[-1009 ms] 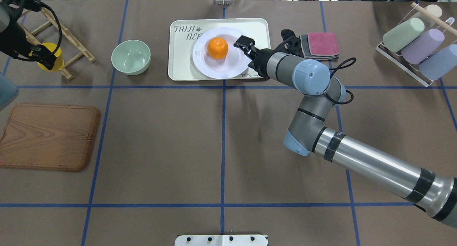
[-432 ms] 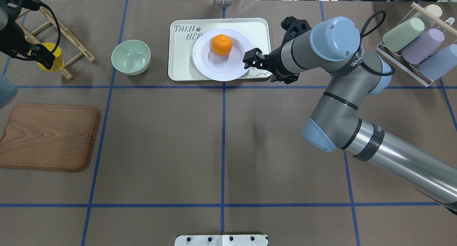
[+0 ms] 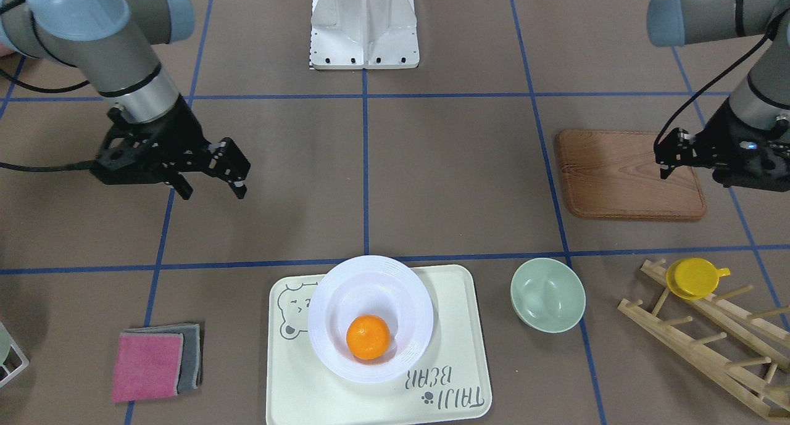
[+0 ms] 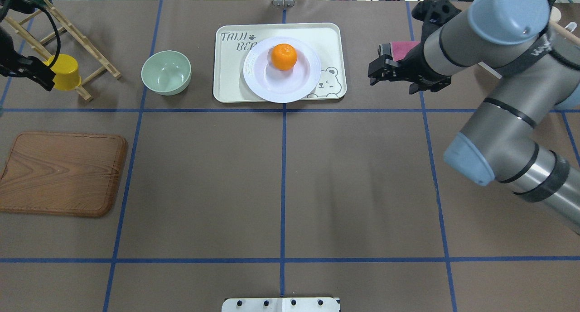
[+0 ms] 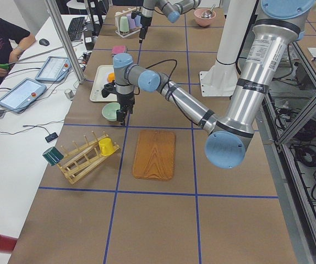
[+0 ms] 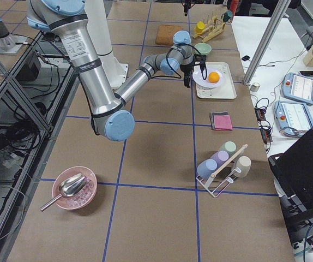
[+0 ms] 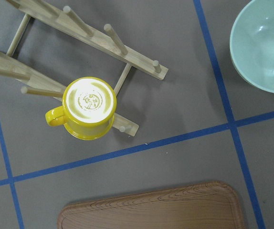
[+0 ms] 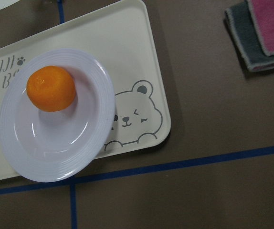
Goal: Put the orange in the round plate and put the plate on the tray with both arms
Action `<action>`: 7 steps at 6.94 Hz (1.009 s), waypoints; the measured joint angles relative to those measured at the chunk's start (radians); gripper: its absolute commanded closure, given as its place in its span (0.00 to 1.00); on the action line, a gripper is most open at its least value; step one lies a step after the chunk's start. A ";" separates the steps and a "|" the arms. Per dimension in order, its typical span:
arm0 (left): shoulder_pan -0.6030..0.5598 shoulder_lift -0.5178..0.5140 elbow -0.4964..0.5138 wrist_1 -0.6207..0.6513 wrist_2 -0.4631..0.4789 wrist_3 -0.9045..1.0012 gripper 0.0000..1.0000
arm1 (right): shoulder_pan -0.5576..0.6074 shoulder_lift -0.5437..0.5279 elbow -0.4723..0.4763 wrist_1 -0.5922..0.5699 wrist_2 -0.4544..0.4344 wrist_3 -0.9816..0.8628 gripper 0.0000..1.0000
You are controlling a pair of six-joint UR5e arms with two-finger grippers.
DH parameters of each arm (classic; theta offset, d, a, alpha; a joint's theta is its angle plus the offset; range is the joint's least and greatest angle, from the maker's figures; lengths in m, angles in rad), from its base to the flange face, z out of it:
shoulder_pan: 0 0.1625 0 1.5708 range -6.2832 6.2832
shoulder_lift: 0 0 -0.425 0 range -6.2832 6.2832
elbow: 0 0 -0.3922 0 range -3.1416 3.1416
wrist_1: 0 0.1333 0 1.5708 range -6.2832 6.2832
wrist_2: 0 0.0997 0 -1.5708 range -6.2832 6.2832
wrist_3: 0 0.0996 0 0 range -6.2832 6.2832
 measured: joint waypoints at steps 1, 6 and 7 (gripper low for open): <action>-0.059 0.060 -0.001 -0.004 -0.042 0.090 0.01 | 0.061 -0.073 0.015 -0.011 0.031 -0.122 0.00; -0.342 0.310 0.087 -0.096 -0.081 0.386 0.01 | 0.337 -0.424 -0.017 -0.016 0.188 -0.764 0.00; -0.361 0.338 0.117 -0.135 -0.082 0.393 0.01 | 0.375 -0.455 -0.040 -0.014 0.205 -0.821 0.00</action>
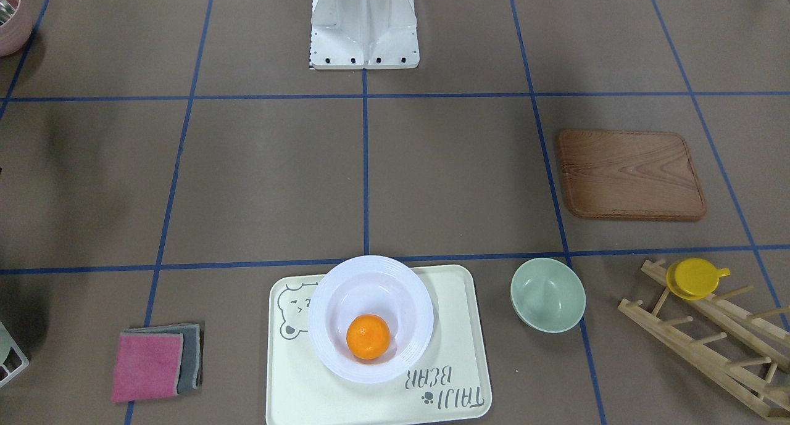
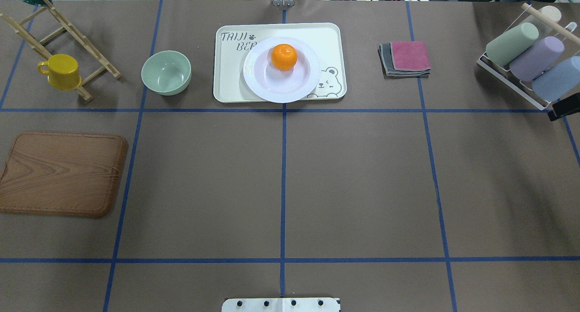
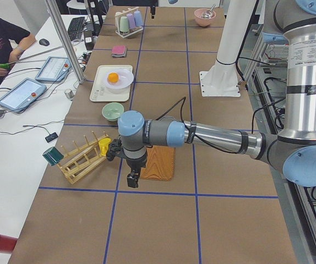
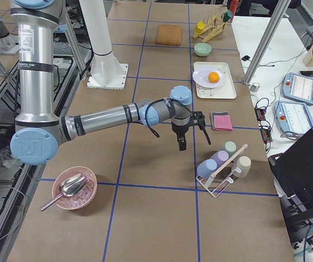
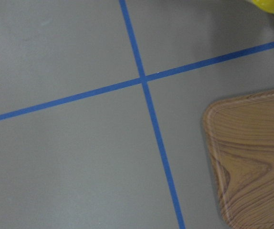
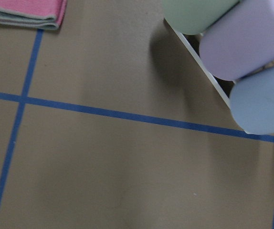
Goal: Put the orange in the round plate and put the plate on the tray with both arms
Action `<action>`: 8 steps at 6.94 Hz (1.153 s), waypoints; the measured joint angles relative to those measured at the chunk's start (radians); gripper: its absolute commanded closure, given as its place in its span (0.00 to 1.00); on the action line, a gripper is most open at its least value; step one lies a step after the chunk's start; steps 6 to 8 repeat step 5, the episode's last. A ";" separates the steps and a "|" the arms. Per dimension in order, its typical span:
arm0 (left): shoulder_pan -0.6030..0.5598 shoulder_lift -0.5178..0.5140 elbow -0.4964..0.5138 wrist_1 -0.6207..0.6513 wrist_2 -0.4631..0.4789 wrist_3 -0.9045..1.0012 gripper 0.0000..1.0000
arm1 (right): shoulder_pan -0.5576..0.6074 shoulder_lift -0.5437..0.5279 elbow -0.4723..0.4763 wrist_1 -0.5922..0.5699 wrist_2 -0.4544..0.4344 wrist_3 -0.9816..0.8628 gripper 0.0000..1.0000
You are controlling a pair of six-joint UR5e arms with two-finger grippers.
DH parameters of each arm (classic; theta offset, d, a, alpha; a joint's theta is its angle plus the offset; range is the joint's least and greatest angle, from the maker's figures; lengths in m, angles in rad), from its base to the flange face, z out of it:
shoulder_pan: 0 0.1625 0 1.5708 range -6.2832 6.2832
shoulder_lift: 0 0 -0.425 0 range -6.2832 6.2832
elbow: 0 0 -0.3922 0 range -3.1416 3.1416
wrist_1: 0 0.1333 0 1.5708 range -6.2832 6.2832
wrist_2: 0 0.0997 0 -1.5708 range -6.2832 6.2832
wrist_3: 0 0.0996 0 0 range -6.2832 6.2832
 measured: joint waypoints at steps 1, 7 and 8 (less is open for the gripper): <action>-0.009 0.029 0.027 -0.054 -0.007 -0.001 0.01 | 0.027 -0.026 -0.016 0.004 0.023 -0.024 0.00; -0.013 0.054 0.067 -0.099 -0.044 -0.004 0.01 | 0.059 -0.059 -0.024 0.003 0.060 -0.035 0.00; -0.013 0.054 0.067 -0.099 -0.044 -0.004 0.01 | 0.059 -0.059 -0.024 0.003 0.060 -0.035 0.00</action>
